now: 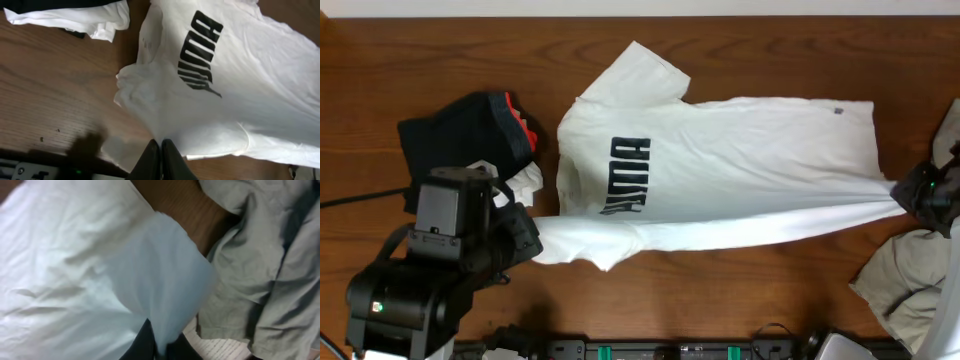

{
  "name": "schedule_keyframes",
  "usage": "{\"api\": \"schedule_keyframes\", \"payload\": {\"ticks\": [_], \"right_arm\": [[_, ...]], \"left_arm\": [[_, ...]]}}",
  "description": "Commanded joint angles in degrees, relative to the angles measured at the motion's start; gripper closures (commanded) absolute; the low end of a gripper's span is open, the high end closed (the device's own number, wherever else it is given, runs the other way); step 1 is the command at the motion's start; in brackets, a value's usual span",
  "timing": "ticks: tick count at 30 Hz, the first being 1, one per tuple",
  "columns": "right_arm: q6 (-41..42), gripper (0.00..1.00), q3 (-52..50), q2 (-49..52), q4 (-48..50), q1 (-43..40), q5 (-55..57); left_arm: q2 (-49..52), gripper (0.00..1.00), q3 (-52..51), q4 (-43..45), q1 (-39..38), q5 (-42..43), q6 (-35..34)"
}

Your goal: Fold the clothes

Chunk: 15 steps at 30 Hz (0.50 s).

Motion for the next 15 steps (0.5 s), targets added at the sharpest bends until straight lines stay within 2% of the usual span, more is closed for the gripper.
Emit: {"api": "schedule_keyframes", "payload": {"ticks": [1,15], "right_arm": [[-1.11,0.94,0.72,-0.33,0.04,-0.22,0.66],[-2.16,0.94,0.68,5.46,0.09,-0.17,-4.92]], "left_arm": [[-0.24,0.94,1.38,-0.61,-0.04,-1.05,1.62],[3.17,0.94,1.16,-0.44,-0.04,-1.09,5.44]]}}
